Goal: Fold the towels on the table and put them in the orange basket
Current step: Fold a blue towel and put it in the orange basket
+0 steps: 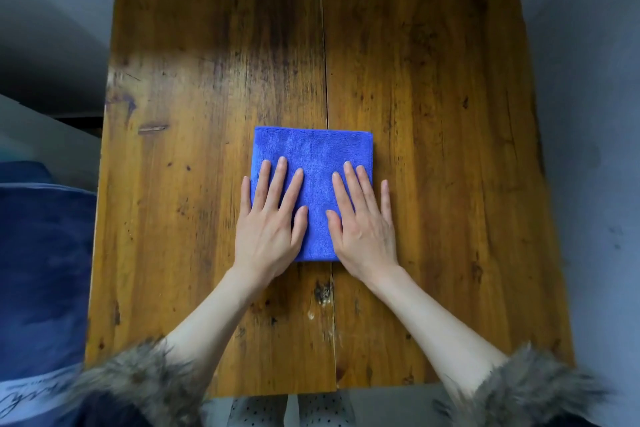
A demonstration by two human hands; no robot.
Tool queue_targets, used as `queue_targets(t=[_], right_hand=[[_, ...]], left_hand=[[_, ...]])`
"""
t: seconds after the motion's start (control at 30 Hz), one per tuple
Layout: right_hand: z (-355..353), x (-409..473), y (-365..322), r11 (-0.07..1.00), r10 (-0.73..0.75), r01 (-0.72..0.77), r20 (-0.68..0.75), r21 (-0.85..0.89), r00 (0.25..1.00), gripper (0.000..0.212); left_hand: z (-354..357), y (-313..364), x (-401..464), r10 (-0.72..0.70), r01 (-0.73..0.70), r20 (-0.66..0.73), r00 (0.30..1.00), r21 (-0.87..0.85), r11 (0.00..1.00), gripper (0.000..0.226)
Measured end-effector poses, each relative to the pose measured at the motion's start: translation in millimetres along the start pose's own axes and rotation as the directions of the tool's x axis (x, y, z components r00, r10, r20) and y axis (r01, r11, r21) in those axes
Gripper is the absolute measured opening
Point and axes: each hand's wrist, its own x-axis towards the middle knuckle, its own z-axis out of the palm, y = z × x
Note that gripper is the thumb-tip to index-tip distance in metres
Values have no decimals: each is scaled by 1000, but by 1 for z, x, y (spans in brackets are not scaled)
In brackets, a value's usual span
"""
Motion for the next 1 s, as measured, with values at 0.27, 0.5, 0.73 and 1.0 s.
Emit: queue_targets(t=[0.27, 0.5, 0.73, 1.0], right_hand=[[-31, 10, -3, 882, 258, -194, -94, 430, 962, 41], [-53, 34, 5, 541, 620, -697, 336, 471, 709, 39], [-62, 48, 6, 171, 569, -808, 613, 564, 548, 14], [-74, 31, 8, 211, 422, -813, 700, 543, 577, 12]], left_hand=[[-21, -1, 5, -154, 89, -105, 983, -458, 884, 46], [-41, -10, 23, -520, 479, 116, 847, -592, 648, 47], [-53, -22, 31, -553, 709, 525, 647, -680, 185, 38], [-72, -25, -1, -388, 764, 722, 573, -642, -67, 9]])
